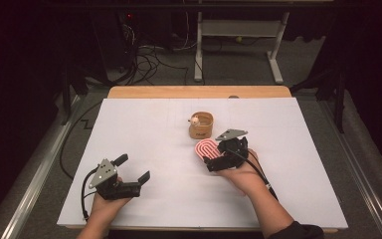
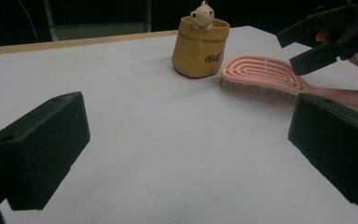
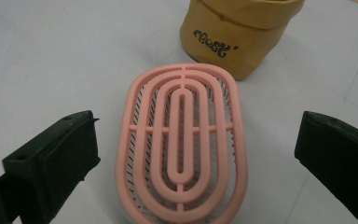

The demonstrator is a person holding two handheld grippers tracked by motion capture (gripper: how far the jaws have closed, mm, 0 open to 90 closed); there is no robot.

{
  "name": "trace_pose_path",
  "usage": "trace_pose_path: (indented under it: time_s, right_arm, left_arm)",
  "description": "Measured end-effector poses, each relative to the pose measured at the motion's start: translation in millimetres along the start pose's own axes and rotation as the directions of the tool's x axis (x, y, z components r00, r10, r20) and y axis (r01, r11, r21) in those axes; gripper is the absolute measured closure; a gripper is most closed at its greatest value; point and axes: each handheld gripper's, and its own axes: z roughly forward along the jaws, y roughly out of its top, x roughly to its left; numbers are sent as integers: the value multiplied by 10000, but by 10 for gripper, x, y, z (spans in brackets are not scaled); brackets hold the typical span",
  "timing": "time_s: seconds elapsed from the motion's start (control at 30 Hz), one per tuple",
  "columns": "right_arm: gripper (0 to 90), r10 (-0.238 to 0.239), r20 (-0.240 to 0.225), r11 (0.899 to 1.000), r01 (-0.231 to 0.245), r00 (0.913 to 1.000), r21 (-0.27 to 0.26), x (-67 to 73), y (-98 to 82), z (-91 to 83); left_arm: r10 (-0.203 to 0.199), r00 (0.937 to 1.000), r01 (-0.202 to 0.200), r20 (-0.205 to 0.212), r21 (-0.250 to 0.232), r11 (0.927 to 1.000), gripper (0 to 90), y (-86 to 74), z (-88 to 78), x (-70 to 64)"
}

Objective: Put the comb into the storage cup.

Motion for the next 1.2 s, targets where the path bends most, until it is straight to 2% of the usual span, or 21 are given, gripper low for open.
trace_pose_path:
  time_s: [0.07, 0.23, 0.37, 0.4, 0.87, 1.03, 1.13, 1.2]
  right_arm:
    - [2, -137, 65, 9996, 135, 9999, 254, 39, 32, 74]
    - [2, -191, 52, 9985, 188, 9998, 514, 76, 51, 148]
    - [2, -161, 63, 9963, 155, 9999, 842, 64, 43, 223]
    - [3, -137, 66, 9942, 129, 9999, 1065, 58, 34, 251]
    - [46, -306, 190, 9860, 271, 9994, 1643, 64, 23, 337]
    - [69, -331, 217, 9852, 289, 9992, 1691, 71, 20, 345]
    - [103, -386, 219, 9845, 343, 9990, 1718, 71, 22, 336]
    - [160, -450, 184, 9846, 413, 9988, 1698, 77, 26, 324]
  left_arm:
    - [6, 10000, -6, 21, -3, 10000, 0, 1, -3, 4]
    - [-10, 10000, 10, 14, 20, 10000, 0, 3, -6, 6]
    - [14, 10000, -14, 26, 32, 10000, 0, 3, -5, 5]
    - [1, 10000, -1, 9, 17, 10000, 0, 3, -4, 3]
    - [45, 10000, -45, -40, 6, 10000, 0, 5, -8, 6]
    - [82, 10000, -82, -41, -3, 10000, 0, 11, -14, 0]
    - [73, 10000, -73, -39, 5, 10000, 0, 11, -15, 3]
    - [75, 10000, -74, -42, 23, 10000, 0, 9, -13, 5]
